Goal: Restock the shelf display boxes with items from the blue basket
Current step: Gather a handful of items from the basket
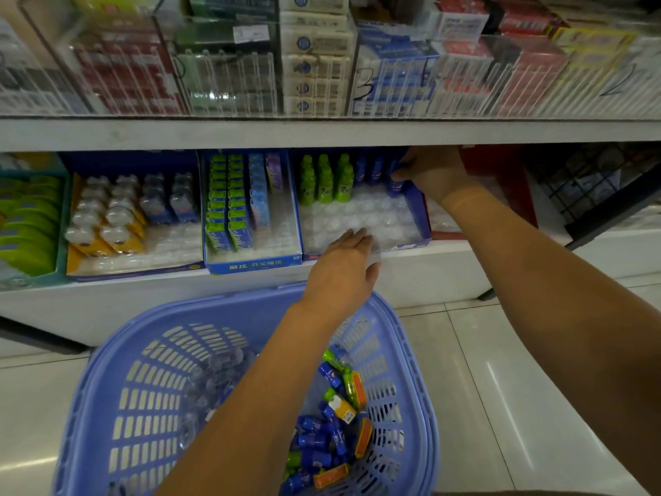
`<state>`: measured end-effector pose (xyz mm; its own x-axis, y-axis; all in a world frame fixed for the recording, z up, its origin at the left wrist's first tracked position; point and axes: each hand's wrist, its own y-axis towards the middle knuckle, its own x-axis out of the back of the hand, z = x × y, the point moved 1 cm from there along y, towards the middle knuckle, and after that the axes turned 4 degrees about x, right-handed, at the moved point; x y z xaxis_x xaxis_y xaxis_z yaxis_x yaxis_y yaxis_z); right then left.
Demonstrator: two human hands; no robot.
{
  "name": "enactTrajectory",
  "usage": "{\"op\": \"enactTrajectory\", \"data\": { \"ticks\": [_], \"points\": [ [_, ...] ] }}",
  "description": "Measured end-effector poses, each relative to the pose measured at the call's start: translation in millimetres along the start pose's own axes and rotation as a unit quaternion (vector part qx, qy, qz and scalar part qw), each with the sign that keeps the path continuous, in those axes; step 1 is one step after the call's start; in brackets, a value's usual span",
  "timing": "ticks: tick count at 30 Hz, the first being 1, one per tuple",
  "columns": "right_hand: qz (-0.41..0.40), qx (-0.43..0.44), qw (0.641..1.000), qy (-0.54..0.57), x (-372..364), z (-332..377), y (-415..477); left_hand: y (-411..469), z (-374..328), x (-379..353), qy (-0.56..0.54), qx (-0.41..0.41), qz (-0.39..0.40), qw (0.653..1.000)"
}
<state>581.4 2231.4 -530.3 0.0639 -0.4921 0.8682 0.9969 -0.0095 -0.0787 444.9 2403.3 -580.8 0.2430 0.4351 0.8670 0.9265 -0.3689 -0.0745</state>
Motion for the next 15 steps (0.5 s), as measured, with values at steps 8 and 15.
{"op": "enactTrajectory", "data": {
  "ticks": [8, 15],
  "points": [
    [-0.005, -0.006, 0.997, -0.079, 1.6, 11.1, -12.0, -3.9, -4.2, 9.0, -0.042, 0.008, 0.015, 0.999],
    [-0.004, 0.068, 0.996, -0.063, -40.1, 55.2, -103.8, -69.1, 49.4, -10.4, -0.13, 0.021, -0.117, 0.984]
  ]
}}
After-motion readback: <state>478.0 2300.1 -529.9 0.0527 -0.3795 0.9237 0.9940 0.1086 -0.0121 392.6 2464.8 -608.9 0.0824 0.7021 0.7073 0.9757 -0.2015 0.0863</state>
